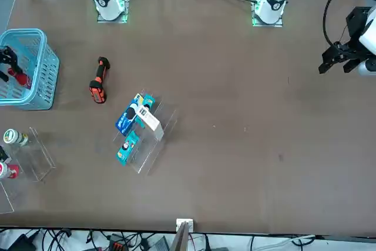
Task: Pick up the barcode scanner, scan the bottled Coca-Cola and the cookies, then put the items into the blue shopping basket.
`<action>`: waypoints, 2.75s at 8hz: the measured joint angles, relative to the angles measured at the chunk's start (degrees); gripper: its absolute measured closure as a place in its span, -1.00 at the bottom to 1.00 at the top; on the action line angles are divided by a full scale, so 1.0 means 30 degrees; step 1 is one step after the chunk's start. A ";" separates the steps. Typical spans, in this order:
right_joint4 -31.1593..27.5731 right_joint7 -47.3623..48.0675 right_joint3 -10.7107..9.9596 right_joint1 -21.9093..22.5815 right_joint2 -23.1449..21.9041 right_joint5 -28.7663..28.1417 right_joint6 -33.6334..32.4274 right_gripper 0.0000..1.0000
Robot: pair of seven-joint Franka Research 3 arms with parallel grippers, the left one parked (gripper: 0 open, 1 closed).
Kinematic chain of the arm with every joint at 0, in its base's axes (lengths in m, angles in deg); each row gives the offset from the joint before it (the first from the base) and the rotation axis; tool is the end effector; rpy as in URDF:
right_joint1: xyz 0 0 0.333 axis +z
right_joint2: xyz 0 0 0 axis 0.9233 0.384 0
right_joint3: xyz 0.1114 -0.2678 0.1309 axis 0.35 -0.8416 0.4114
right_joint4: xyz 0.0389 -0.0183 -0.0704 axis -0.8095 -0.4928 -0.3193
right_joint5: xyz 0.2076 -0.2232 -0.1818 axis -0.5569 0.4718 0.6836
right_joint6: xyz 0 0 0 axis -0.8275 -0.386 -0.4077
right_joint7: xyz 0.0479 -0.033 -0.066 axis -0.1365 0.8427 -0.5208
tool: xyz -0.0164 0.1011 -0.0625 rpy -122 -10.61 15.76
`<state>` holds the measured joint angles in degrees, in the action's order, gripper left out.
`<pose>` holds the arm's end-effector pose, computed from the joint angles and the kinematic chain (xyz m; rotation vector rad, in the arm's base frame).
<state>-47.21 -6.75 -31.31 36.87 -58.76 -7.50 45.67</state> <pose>0.4154 -0.3493 0.3891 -2.9759 -0.7968 -0.3000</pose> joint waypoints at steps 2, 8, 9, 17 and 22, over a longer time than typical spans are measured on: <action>0.2694 0.1955 0.0139 0.1080 -0.0802 0.0335 -0.4287 -1.00; 0.9751 1.6162 0.0820 1.2544 -0.1383 0.4049 -1.0060 -1.00; 0.9958 1.8978 0.0839 1.4653 -0.0964 0.4139 -1.0048 -1.00; 1.7610 2.4468 0.1195 2.0971 0.7283 0.3521 -0.8432 -1.00; 1.7669 2.4469 0.1247 2.1852 0.8168 0.3533 -0.8024 -1.00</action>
<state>5.80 66.66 -27.57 102.42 -34.26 3.10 21.60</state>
